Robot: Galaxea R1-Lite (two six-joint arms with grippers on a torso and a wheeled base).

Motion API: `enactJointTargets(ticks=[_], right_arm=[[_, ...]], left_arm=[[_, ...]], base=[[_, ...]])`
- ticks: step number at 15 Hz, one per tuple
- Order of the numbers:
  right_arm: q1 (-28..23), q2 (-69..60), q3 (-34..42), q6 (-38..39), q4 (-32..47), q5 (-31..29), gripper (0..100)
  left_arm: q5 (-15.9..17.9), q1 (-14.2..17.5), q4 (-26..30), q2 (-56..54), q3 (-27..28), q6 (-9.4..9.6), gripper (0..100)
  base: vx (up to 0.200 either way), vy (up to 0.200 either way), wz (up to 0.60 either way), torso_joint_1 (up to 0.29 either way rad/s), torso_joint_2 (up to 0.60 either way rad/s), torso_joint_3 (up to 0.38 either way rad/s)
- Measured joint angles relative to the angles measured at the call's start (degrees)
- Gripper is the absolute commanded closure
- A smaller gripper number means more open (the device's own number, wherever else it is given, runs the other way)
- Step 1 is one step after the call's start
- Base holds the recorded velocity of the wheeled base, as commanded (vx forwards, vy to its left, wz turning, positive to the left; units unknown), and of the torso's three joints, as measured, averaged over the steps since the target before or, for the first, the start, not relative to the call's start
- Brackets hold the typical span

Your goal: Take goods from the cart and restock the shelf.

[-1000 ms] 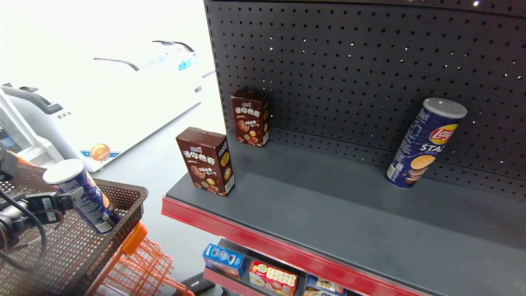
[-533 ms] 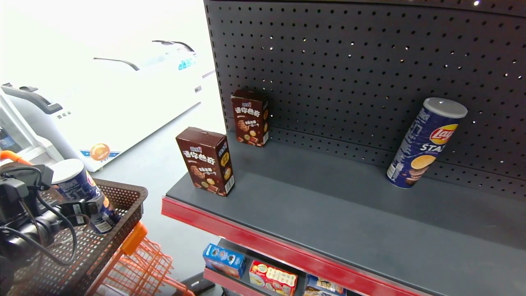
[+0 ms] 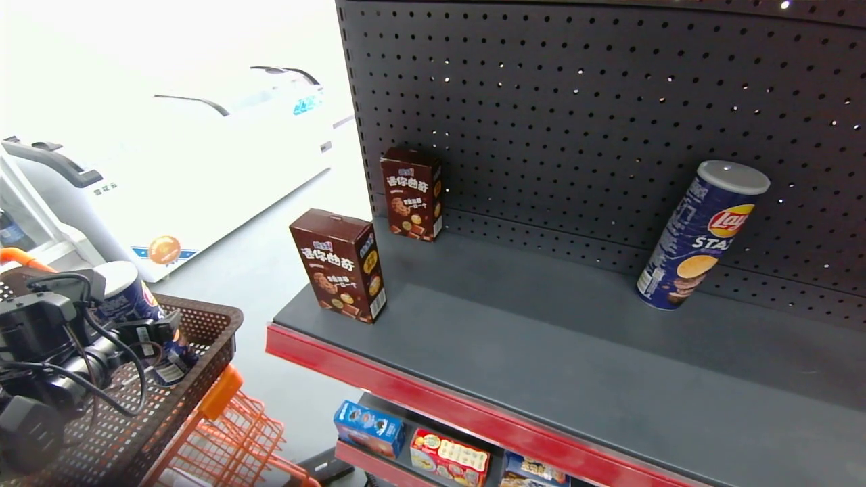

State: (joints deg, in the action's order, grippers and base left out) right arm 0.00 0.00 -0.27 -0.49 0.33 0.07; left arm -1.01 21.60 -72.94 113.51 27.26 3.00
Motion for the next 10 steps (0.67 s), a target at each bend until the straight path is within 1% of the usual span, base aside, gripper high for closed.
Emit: enactJointTargets(ticks=[2,5,8,10], right_arm=[[0.0,0.0,0.0,0.0,0.02,0.0,0],[0.0,0.0,0.0,0.0,0.0,0.0,0],[0.02,0.0,0.0,0.0,0.0,0.0,0],[0.0,0.0,0.0,-0.02,0.02,0.0,0]], left_arm=[[-0.07,0.09,-0.2,0.66,0.63,0.01,100],[-1.37,-0.05,-0.12,0.99,1.55,0.2,100],[-1.37,-0.24,0.38,0.68,1.84,2.41,100],[-1.17,-1.07,0.68,-0.89,2.72,3.07,100]], base=[[0.0,0.0,0.0,0.0,0.0,0.0],[0.0,0.0,0.0,0.0,0.0,0.0],[0.0,0.0,0.0,0.0,0.0,0.0],[0.0,0.0,0.0,0.0,0.0,0.0]])
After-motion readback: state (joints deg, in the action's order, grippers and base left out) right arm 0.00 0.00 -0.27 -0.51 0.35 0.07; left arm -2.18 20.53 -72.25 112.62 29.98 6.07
